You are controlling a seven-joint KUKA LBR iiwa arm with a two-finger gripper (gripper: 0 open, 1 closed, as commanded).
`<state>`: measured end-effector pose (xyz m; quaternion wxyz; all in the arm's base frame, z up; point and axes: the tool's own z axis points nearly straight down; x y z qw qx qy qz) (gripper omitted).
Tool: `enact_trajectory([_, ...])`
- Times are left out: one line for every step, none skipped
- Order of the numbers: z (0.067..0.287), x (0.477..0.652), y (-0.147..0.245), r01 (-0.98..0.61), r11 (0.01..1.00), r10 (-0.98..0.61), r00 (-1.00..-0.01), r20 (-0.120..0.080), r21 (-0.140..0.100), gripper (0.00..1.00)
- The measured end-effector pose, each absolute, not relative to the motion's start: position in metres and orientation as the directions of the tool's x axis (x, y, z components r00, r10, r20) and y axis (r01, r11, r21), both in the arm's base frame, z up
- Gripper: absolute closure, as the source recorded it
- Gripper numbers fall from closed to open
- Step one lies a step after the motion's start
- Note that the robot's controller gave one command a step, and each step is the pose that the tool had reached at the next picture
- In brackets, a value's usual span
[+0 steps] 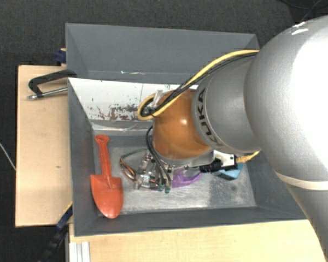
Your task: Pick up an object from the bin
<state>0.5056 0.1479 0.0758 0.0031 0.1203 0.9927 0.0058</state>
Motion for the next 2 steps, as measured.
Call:
enact_trajectory([0.0758, 0.5056, 0.1479, 0.239, 0.971, 0.239, -0.971, -0.005, 0.012, 1.0])
enact_trajectory([0.0772, 0.5051, 0.1478, 0.238, 0.971, 0.238, -0.971, -0.003, 0.01, 1.0])
